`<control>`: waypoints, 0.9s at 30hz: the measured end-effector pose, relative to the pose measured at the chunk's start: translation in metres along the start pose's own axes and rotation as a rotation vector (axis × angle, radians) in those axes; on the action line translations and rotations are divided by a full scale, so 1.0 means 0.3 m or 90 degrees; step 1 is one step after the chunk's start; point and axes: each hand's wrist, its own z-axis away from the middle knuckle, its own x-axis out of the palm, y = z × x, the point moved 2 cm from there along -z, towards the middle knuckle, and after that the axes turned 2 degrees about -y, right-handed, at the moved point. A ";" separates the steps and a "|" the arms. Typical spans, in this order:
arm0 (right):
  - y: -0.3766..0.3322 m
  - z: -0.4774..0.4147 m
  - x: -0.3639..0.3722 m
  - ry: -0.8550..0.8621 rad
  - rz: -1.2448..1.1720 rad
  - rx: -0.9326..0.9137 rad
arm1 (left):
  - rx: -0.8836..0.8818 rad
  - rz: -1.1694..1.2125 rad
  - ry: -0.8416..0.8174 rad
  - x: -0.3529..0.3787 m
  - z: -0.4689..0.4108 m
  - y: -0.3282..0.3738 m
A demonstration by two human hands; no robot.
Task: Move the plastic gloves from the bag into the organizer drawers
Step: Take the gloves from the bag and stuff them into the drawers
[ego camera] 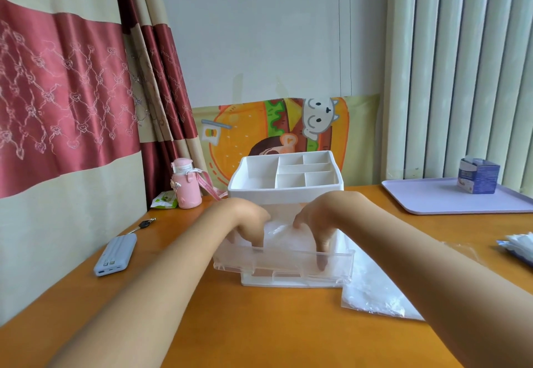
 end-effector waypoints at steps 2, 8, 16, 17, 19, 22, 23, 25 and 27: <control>0.009 0.019 -0.006 0.031 -0.049 -0.011 | 0.032 0.053 0.033 0.005 0.014 -0.011; 0.098 0.160 -0.025 0.207 -0.336 -0.100 | 0.055 0.176 0.140 0.003 0.091 -0.044; 0.297 0.319 0.121 0.474 -0.460 0.037 | 0.232 0.311 0.641 -0.020 0.227 0.169; 0.330 0.320 0.165 0.488 -0.455 0.095 | 0.284 0.313 0.704 -0.009 0.222 0.237; 0.386 0.303 0.246 0.490 -0.450 0.175 | 0.362 0.301 0.771 0.020 0.190 0.364; 0.452 0.293 0.366 0.458 -0.480 0.255 | 0.426 0.310 0.734 0.074 0.116 0.536; 0.474 0.293 0.408 0.441 -0.502 0.279 | 0.440 0.322 0.695 0.091 0.092 0.584; 0.524 0.284 0.495 0.383 -0.532 0.313 | 0.445 0.342 0.595 0.129 0.037 0.667; 0.570 0.267 0.580 0.311 -0.550 0.337 | 0.403 0.341 0.510 0.171 -0.033 0.717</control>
